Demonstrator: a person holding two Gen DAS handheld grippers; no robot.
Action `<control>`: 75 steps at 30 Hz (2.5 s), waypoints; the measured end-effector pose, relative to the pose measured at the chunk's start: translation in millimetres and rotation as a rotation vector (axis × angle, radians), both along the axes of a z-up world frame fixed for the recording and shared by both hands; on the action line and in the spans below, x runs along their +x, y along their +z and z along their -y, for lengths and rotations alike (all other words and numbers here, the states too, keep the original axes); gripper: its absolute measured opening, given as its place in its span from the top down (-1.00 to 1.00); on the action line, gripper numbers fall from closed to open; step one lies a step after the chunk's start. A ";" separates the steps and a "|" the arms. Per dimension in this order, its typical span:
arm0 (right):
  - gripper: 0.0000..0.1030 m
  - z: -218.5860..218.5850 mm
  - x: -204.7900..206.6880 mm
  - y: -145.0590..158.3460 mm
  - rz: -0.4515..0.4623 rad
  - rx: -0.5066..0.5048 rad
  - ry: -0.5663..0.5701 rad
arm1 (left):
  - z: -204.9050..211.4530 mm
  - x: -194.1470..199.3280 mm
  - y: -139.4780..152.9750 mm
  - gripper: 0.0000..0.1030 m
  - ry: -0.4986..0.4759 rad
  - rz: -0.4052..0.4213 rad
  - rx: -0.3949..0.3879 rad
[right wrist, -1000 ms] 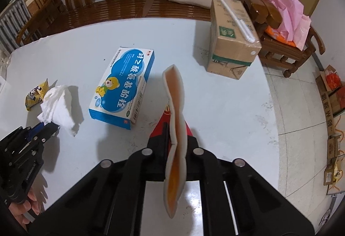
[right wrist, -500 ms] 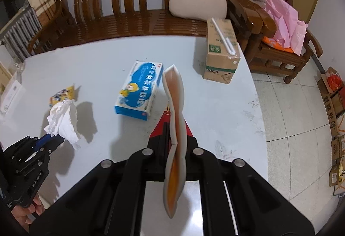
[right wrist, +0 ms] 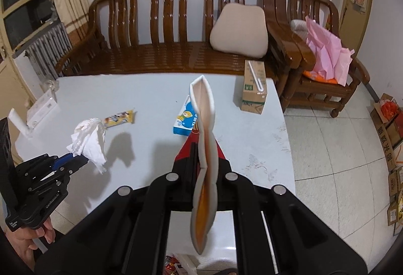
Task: Collect trash
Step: 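Close the left tool on the tissue while the right tool grips the red cup rim, then carry the tissue and red cup down over the white bag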
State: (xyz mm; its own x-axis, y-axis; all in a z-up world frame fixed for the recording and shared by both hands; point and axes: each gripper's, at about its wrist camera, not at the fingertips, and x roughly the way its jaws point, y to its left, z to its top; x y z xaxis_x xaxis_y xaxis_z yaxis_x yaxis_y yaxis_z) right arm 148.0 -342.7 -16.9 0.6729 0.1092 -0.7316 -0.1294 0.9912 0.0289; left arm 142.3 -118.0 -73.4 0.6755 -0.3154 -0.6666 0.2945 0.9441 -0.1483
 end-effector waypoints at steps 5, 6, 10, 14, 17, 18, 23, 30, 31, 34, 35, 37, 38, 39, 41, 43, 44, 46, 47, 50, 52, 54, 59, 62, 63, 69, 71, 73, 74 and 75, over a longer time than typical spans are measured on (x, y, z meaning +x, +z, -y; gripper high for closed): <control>0.87 -3.2 -33.2 24.6 0.045 0.013 0.011 | -0.2 -30.1 26.4 0.79 -0.008 0.043 0.004; 0.87 -3.6 -38.2 28.4 0.051 0.013 0.014 | -0.1 -34.9 29.7 0.79 -0.011 0.047 0.003; 0.87 -6.4 -67.9 45.9 0.088 0.008 0.030 | -0.7 -59.8 48.2 0.79 -0.019 0.079 0.000; 0.87 -7.9 -95.3 59.2 0.121 0.018 0.039 | -0.8 -81.3 59.1 0.79 -0.032 0.105 0.007; 0.87 -11.3 -116.4 65.6 0.144 0.014 0.050 | -1.8 -98.1 63.6 0.79 -0.045 0.114 0.012; 0.87 -12.1 -120.9 66.6 0.147 0.012 0.053 | -3.0 -103.9 64.2 0.79 -0.050 0.118 0.013; 0.87 -22.5 -153.4 70.0 0.176 -0.002 0.084 | -7.1 -128.0 63.0 0.79 -0.069 0.132 0.031; 0.87 -34.9 -192.8 61.8 0.196 -0.033 0.105 | -11.8 -159.3 53.5 0.79 -0.112 0.136 0.039; 0.87 -36.1 -197.5 59.6 0.195 -0.032 0.107 | -12.3 -163.3 51.7 0.79 -0.115 0.136 0.040; 0.87 -39.7 -211.1 52.8 0.196 -0.046 0.107 | -12.3 -173.9 45.6 0.79 -0.134 0.128 0.042; 0.87 -40.3 -215.3 49.4 0.190 -0.045 0.110 | -13.5 -176.7 43.3 0.79 -0.138 0.124 0.041; 0.87 -40.9 -223.2 43.7 0.188 -0.054 0.109 | -15.3 -184.0 36.8 0.79 -0.148 0.109 0.037; 0.87 -40.4 -224.6 41.8 0.184 -0.051 0.110 | -16.1 -187.0 33.0 0.79 -0.153 0.102 0.037; 0.87 -39.9 -228.5 36.7 0.175 -0.047 0.110 | -16.5 -190.6 30.1 0.79 -0.158 0.096 0.039; 0.87 -41.1 -234.8 28.6 0.165 -0.051 0.108 | -15.6 -199.1 18.9 0.79 -0.175 0.078 0.046; 0.87 -40.8 -240.8 14.9 0.141 -0.034 0.106 | -14.8 -205.8 5.3 0.79 -0.189 0.052 0.052; 0.87 -40.7 -242.8 7.6 0.129 -0.028 0.102 | -14.1 -208.9 -3.4 0.79 -0.196 0.032 0.052; 0.87 -40.7 -245.1 -12.7 0.088 0.002 0.101 | -10.4 -214.6 -20.0 0.79 -0.209 0.000 0.061; 0.87 -41.0 -245.9 -24.7 0.068 0.011 0.096 | -8.7 -217.2 -29.0 0.79 -0.216 -0.020 0.066; 0.87 -41.3 -246.6 -54.5 0.016 0.042 0.083 | -5.5 -222.8 -58.3 0.79 -0.233 -0.085 0.071; 0.87 -41.1 -248.5 -76.9 -0.016 0.055 0.069 | -3.3 -226.6 -77.7 0.79 -0.241 -0.122 0.074; 0.87 -39.9 -249.4 -103.1 -0.065 0.080 0.057 | -1.1 -227.0 -98.4 0.79 -0.245 -0.171 0.083; 0.87 -44.5 -254.8 -157.2 -0.163 0.104 0.036 | 4.7 -230.9 -144.9 0.79 -0.258 -0.267 0.104; 0.87 -44.9 -256.0 -181.4 -0.206 0.126 0.018 | 8.0 -232.7 -171.3 0.79 -0.268 -0.323 0.116; 0.87 -44.9 -256.2 -188.6 -0.220 0.133 0.013 | 10.1 -233.4 -180.7 0.79 -0.273 -0.342 0.120; 0.87 -48.2 -251.3 -246.3 -0.323 0.133 -0.035 | 21.8 -233.0 -245.5 0.78 -0.271 -0.462 0.168; 0.87 -46.6 -249.2 -267.7 -0.361 0.137 -0.052 | 25.0 -231.2 -259.1 0.78 -0.264 -0.490 0.186; 0.87 -44.7 -246.3 -290.4 -0.400 0.137 -0.073 | 25.5 -227.2 -278.6 0.78 -0.238 -0.525 0.182; 0.87 -43.6 -245.0 -300.8 -0.424 0.144 -0.080 | 25.4 -225.4 -289.6 0.78 -0.225 -0.540 0.190; 0.87 -43.3 -243.8 -311.2 -0.448 0.149 -0.085 | 25.6 -223.8 -299.4 0.78 -0.216 -0.559 0.196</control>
